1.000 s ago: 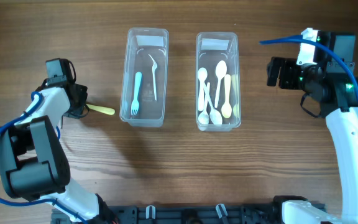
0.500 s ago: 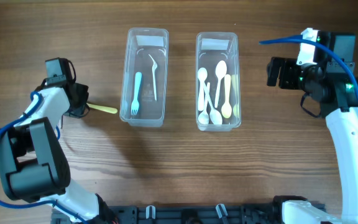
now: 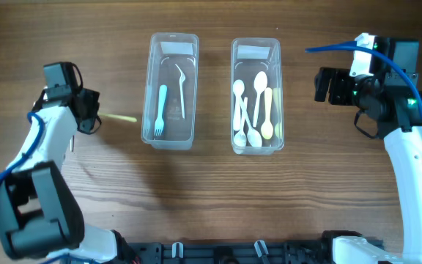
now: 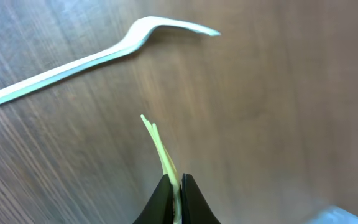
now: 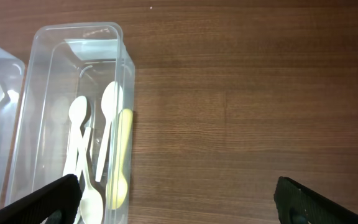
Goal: Pack container
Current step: 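Carry the yellow fork into the left container and release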
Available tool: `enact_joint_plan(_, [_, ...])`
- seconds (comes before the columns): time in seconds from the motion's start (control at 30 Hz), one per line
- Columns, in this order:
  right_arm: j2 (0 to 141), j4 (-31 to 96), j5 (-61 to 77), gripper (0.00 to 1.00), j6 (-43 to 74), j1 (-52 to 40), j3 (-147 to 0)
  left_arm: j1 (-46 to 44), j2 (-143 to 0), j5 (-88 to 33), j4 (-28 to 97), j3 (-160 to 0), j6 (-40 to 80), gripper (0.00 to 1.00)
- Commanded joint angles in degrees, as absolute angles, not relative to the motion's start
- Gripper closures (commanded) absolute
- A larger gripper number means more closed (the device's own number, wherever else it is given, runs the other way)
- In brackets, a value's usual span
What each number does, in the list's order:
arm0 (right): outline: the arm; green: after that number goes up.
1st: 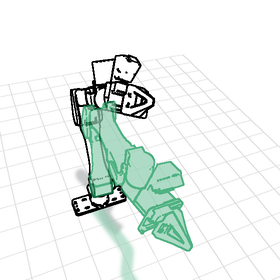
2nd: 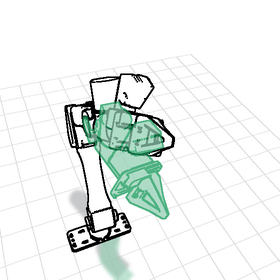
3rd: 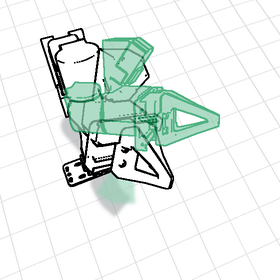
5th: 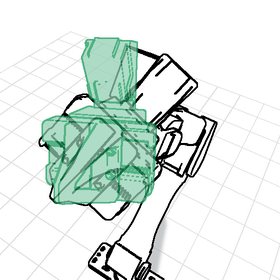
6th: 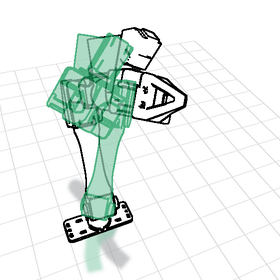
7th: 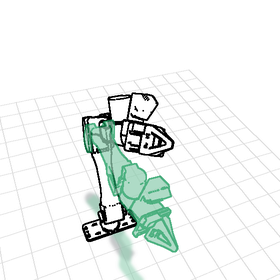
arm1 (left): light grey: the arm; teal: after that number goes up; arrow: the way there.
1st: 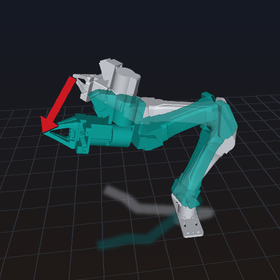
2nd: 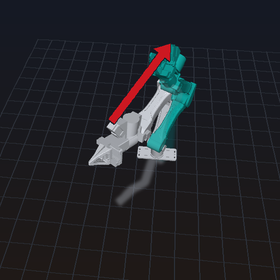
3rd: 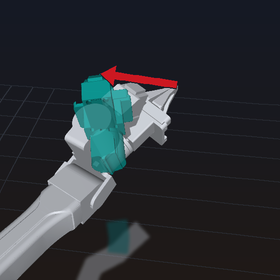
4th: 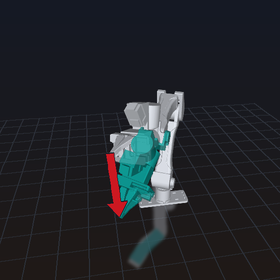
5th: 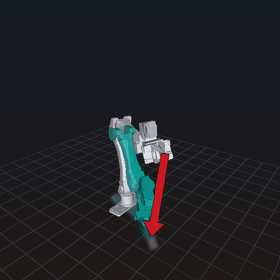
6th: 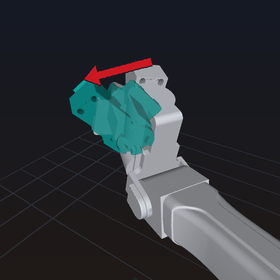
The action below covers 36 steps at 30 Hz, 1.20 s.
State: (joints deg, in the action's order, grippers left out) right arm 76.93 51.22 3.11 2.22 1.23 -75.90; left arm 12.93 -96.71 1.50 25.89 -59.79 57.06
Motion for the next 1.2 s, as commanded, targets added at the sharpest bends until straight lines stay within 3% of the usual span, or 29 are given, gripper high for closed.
enact_joint_plan(0.0, [77.5, 51.0, 2.3, 0.0, 1.5, 1.4, -76.8, 13.0, -90.6, -4.6, 25.9, -62.1, 55.7, 0.96])
enact_joint_plan(0.27, [77.5, 51.0, 2.3, 0.0, 1.5, 1.4, -76.8, 12.1, -74.1, -22.7, 19.5, -62.3, 36.7, 0.96])
enact_joint_plan(0.5, [77.5, 51.0, 2.3, 0.0, 1.5, 1.4, -76.8, 1.8, -73.2, -23.7, 19.0, -62.3, 9.7, 0.96])
enact_joint_plan(0.7, [77.5, 51.0, 2.3, 0.0, 1.5, 1.4, -76.8, -6.0, -78.8, -19.1, 14.3, -62.3, 6.0, 0.96])
enact_joint_plan(0.9, [77.5, 51.0, 2.3, 0.0, 1.5, 1.4, -76.8, -8.1, -84.2, -15.9, 14.5, -62.3, 6.0, 0.96])
enact_joint_plan(0.93, [77.5, 51.0, 2.3, 0.0, 1.5, 1.4, -76.8, -8.0, -84.9, -16.0, 14.7, -62.3, 6.0, 0.94])
enact_joint_plan(0.97, [77.5, 51.0, 2.3, 0.0, 1.5, 1.4, -76.8, -8.1, -85.1, -16.0, 14.8, -62.3, 6.0, 0.59])
enact_joint_plan(1.0, [77.5, 51.0, 2.3, 0.0, 1.5, 1.4, -76.8, -8.1, -85.1, -16.0, 14.8, -62.3, 6.0, 0.41])
enact_joint_plan(1.1, [77.5, 51.0, 2.3, 0.0, 1.5, 1.4, -76.8, -8.0, -84.4, -16.0, 14.7, -62.3, 6.0, 0.38])
enact_joint_plan(1.17, [77.5, 51.0, 2.3, 0.0, 1.5, 1.4, -76.8, -8.0, -83.5, -16.0, 14.8, -62.3, 6.0, 0.27])
